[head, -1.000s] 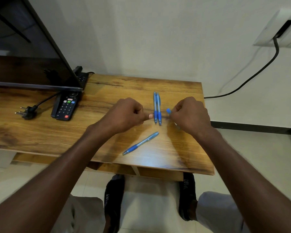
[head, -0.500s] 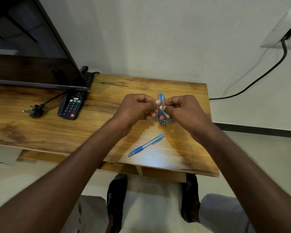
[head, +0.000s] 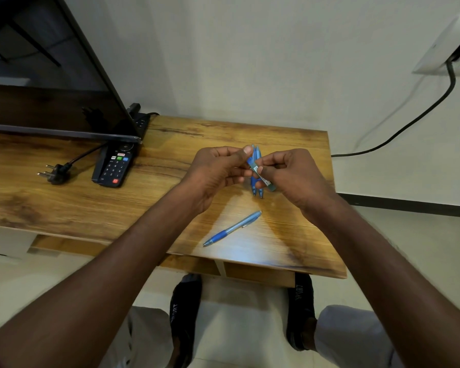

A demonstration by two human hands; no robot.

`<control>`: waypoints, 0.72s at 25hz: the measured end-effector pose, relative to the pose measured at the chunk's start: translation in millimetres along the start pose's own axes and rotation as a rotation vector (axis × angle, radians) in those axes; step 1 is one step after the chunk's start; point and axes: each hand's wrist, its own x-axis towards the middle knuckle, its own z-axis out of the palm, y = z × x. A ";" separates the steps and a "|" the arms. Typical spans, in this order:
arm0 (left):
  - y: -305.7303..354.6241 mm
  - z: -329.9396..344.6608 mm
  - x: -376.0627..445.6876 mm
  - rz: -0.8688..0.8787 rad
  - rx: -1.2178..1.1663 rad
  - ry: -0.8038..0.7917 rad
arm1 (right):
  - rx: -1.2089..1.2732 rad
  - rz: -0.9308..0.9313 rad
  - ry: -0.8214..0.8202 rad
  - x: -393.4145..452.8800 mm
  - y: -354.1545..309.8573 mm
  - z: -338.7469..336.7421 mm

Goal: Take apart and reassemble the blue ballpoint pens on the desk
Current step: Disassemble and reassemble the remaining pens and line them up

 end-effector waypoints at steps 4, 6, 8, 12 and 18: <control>-0.3 0.5 0.4 0.045 0.065 0.012 | -0.011 -0.012 -0.002 0.6 1.0 2.3; -0.6 -0.5 0.9 0.059 0.077 0.023 | -0.048 -0.027 -0.003 1.8 1.3 2.6; -1.3 0.9 0.3 0.040 0.064 0.035 | -0.143 -0.075 0.009 3.6 2.6 2.5; -2.6 5.5 -0.9 0.045 0.066 0.058 | -0.189 -0.116 0.023 3.6 3.8 3.0; 2.0 0.0 1.5 -0.019 -0.100 0.072 | -0.101 -0.087 0.022 2.9 1.9 2.4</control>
